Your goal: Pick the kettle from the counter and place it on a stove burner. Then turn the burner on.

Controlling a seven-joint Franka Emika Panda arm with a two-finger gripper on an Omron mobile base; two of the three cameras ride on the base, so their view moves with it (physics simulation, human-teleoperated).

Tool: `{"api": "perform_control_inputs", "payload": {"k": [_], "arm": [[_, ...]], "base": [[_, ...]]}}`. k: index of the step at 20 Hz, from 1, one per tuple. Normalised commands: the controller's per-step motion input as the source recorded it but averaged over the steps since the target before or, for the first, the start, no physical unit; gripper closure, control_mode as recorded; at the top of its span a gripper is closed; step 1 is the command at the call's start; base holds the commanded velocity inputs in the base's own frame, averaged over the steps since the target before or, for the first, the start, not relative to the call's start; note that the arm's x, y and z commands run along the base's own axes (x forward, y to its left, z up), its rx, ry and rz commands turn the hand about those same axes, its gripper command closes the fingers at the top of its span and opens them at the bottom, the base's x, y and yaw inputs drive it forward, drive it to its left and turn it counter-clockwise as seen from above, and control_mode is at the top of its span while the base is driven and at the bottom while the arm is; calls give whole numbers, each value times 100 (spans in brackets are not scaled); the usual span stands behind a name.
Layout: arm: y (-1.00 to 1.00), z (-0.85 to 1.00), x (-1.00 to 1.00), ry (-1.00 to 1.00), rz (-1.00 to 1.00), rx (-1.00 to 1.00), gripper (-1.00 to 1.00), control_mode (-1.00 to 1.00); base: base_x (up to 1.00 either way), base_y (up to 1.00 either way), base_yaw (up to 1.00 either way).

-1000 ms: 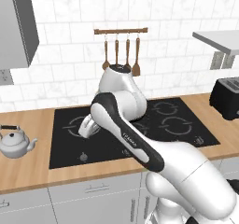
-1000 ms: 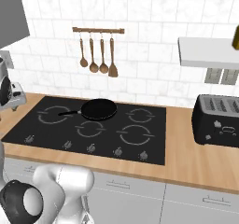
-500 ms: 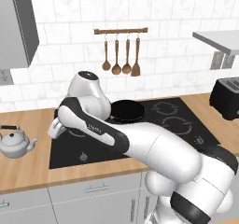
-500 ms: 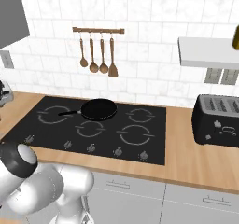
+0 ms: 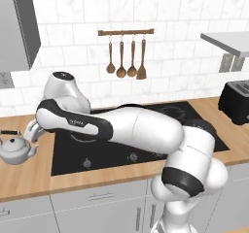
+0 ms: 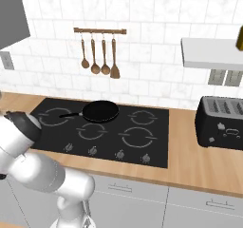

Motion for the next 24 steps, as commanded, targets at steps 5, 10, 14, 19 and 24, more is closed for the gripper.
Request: {"api": "perform_control_inputs", "payload": {"k": [5,10,14,19,24], "arm": [[2,-3,13,0,0,0,-100,-100],[16,-29,27,0,0,0,-100,-100],[40,-8,18,0,0,-1,-100,-100],[43,0,22,0,0,-8,-100,-100],[24,0,34,0,-1,-5,-100,-100]], "base": [[0,0,0],[0,0,0],[0,0,0],[0,0,0],[0,0,0]]}}
